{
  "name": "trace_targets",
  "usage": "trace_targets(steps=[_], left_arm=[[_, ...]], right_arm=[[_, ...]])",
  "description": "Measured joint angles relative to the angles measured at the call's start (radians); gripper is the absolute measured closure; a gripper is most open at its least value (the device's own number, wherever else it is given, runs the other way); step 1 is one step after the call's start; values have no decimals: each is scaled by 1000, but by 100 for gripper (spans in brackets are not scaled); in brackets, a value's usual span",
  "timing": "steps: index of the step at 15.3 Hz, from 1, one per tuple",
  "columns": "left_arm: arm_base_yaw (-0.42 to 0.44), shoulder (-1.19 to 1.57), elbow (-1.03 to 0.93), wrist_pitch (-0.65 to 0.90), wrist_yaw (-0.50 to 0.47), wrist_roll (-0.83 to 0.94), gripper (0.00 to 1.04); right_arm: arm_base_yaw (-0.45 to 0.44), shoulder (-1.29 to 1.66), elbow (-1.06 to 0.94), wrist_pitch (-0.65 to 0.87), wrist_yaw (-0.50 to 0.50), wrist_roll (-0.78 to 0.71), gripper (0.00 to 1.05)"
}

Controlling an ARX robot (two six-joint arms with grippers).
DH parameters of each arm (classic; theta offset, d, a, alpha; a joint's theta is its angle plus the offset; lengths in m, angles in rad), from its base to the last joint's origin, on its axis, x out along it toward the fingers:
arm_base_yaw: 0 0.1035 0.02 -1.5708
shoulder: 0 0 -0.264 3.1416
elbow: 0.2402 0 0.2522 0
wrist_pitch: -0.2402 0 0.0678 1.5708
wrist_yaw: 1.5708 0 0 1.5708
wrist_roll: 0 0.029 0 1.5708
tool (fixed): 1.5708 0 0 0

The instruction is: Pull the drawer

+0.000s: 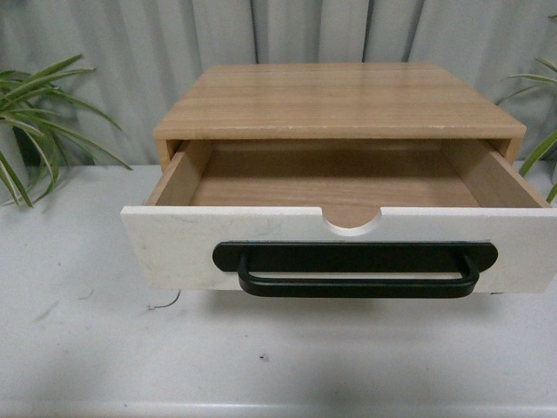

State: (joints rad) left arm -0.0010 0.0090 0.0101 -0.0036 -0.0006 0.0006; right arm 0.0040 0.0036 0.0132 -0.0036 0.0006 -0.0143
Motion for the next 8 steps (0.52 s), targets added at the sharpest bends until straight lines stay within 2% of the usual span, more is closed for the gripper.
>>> trace_targets(steps=[2,3,6,8], left_arm=[[0,0,0,0,0,0,103],[0,0,0,0,0,0,98],[0,0,0,0,0,0,62],[0,0,0,0,0,0,35]], right_arm=[[0,0,0,0,0,0,102],[0,0,0,0,0,0,92],[0,0,0,0,0,0,57],[0,0,0,0,0,0,29]])
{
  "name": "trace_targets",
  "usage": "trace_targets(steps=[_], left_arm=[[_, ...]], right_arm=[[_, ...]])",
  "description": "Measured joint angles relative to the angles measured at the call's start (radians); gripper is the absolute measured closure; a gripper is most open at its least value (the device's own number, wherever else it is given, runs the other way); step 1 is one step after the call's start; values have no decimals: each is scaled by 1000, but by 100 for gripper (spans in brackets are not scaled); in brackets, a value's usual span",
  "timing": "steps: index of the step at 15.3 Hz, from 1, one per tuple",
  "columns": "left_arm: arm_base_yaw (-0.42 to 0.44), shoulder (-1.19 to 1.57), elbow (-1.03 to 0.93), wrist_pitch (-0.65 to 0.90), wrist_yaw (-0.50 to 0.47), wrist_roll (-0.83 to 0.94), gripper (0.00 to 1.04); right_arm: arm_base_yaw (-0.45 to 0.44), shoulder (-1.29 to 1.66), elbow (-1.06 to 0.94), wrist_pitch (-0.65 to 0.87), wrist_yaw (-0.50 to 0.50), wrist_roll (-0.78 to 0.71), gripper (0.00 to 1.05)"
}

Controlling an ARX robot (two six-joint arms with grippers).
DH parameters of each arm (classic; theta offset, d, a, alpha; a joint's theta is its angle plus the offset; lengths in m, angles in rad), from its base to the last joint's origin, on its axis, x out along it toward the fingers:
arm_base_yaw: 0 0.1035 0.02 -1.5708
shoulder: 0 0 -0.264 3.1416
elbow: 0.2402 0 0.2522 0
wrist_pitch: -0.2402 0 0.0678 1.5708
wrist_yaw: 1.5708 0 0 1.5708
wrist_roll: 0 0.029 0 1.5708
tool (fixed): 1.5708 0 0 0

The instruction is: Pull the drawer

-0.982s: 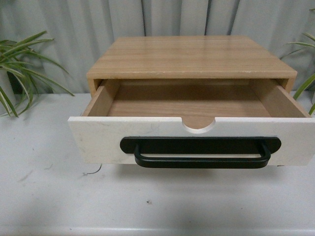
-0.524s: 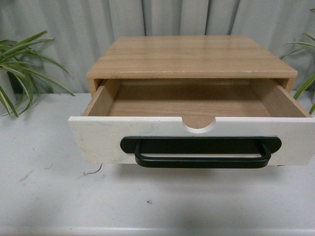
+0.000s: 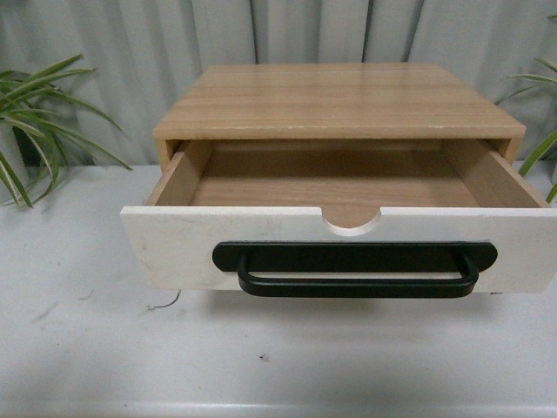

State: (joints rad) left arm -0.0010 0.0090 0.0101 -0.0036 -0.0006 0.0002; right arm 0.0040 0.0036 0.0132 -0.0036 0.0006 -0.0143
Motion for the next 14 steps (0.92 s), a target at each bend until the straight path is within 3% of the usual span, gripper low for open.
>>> trace_targets(steps=[1,3,14], left_arm=[[0,0,0,0,0,0,22],[0,0,0,0,0,0,6],[0,0,0,0,0,0,7]], right_arm=[[0,0,0,0,0,0,16],[0,0,0,0,0,1,4],[0,0,0,0,0,1,6]])
